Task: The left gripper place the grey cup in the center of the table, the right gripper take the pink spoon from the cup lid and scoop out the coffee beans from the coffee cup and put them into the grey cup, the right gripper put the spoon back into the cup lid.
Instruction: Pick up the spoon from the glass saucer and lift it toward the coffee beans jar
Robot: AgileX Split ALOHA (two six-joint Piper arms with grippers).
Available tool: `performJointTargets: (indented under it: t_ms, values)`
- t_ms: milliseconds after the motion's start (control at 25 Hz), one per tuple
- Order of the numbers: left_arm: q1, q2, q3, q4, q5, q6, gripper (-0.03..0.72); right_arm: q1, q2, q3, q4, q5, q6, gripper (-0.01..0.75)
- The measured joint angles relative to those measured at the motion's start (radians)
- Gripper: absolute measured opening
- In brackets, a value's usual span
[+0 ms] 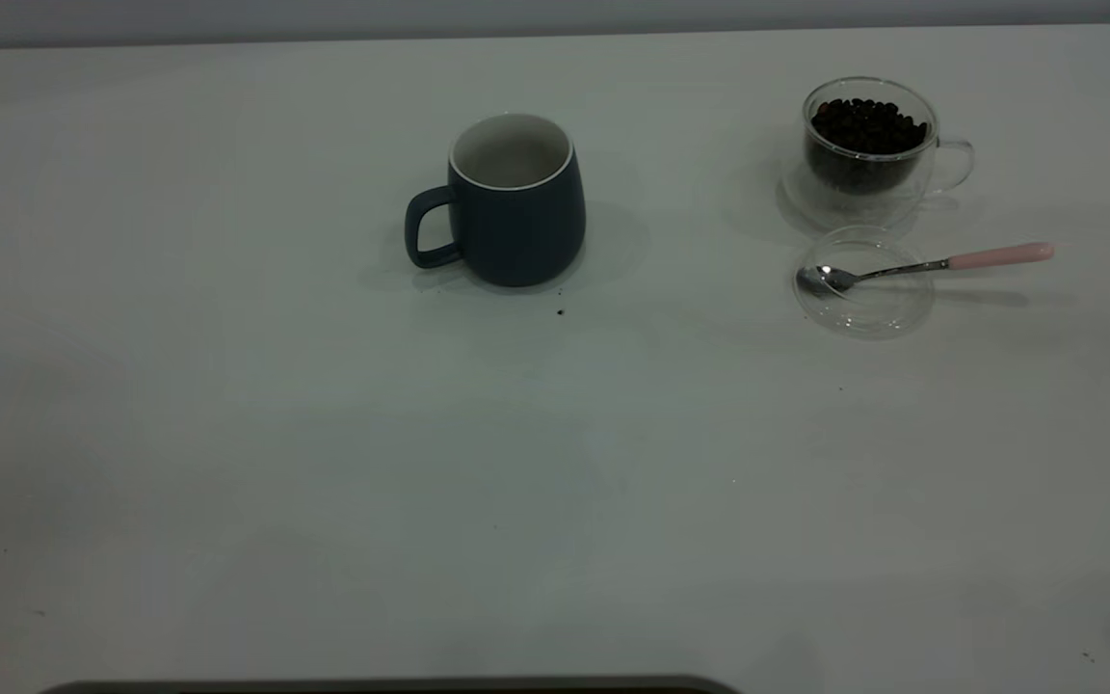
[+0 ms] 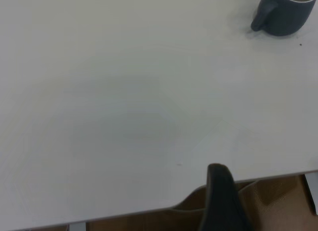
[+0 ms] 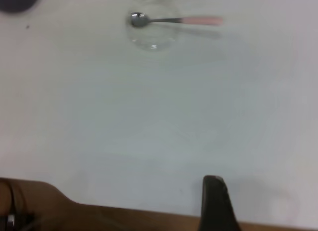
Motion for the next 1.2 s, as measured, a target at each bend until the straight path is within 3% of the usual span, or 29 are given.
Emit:
performJointTargets:
  t_ms: [200, 480, 600, 720, 1000, 1200]
  values:
    - [0.0, 0.0, 0.0, 0.0, 0.0, -0.001, 0.516, 0.0, 0.365, -0.094, 0.055, -0.138, -0.19, 0.529]
    - [0.0, 0.0, 0.0, 0.0, -0.001, -0.002, 0.516, -0.002, 0.815, -0.299, 0.112, -0.231, -0.306, 0.529]
    - [0.0, 0.0, 0.0, 0.0, -0.001, -0.002, 0.516, -0.035, 0.973, -0.394, 0.216, -0.232, -0.397, 0.529]
    - [0.0, 0.0, 0.0, 0.0, -0.001, -0.002, 0.516, -0.12, 1.109, -0.496, 0.372, -0.208, -0.551, 0.529]
    - [0.0, 0.0, 0.0, 0.0, -0.001, -0.002, 0.516, -0.352, 1.388, -0.72, 0.636, -0.005, -0.766, 0.529]
    - [0.0, 0.0, 0.0, 0.0, -0.001, -0.002, 0.516, -0.38, 1.541, -0.786, 0.7, 0.097, -0.804, 0.529]
